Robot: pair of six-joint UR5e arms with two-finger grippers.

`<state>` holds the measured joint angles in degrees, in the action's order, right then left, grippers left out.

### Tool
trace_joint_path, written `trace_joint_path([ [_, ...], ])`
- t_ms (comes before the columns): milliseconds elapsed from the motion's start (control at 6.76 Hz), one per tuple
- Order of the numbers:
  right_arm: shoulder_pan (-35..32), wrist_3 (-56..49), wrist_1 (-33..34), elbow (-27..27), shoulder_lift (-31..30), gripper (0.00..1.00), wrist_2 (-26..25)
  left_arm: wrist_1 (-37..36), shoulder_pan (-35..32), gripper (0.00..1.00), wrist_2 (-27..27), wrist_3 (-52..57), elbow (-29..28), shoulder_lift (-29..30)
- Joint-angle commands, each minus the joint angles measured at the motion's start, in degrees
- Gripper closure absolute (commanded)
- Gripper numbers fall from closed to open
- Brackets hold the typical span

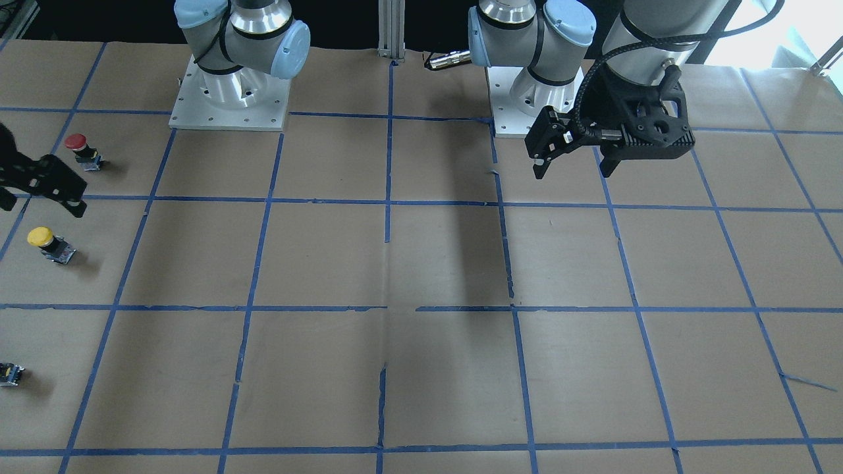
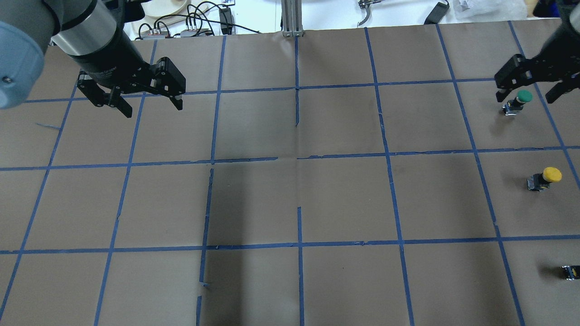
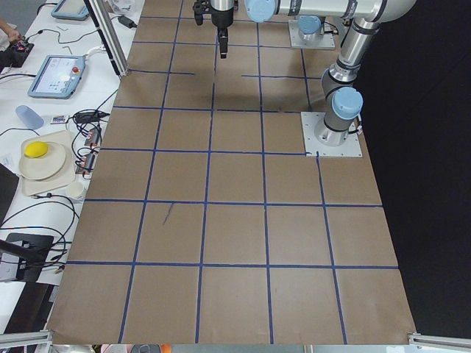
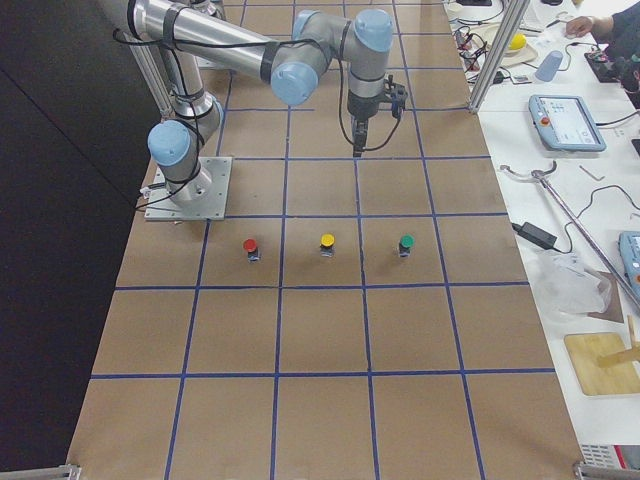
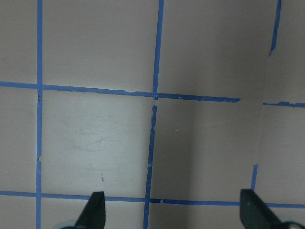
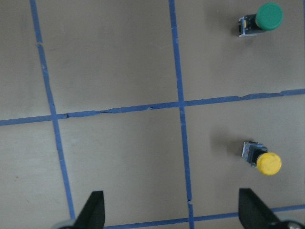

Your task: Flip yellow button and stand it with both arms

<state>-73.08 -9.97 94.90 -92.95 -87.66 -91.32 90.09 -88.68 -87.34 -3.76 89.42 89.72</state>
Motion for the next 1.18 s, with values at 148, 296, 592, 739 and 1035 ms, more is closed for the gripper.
trace_joint_path([
  [148,-13.84,14.45,-5.60,-0.65,-5.05,0.00,-0.01,0.00,0.00,0.00,-0.02,0.07,-0.04,0.01],
  [296,-13.67,13.84,-5.43,-1.18,-5.24,0.00,-0.61,-0.17,0.00,0.00,0.07,-0.02,-0.04,0.01],
  [592,-13.93,14.63,-5.87,-1.53,-5.59,0.00,-0.35,-0.17,0.09,0.00,-0.02,0.07,-0.47,0.10],
  [739,-13.93,14.63,-5.78,-1.45,-5.59,0.00,-0.53,-0.17,0.09,0.00,-0.02,-0.02,-0.56,0.19],
  [1035,-13.84,14.54,-5.78,-1.45,-5.59,0.00,-0.53,-0.35,0.00,0.00,-0.02,-0.02,-0.56,0.10],
])
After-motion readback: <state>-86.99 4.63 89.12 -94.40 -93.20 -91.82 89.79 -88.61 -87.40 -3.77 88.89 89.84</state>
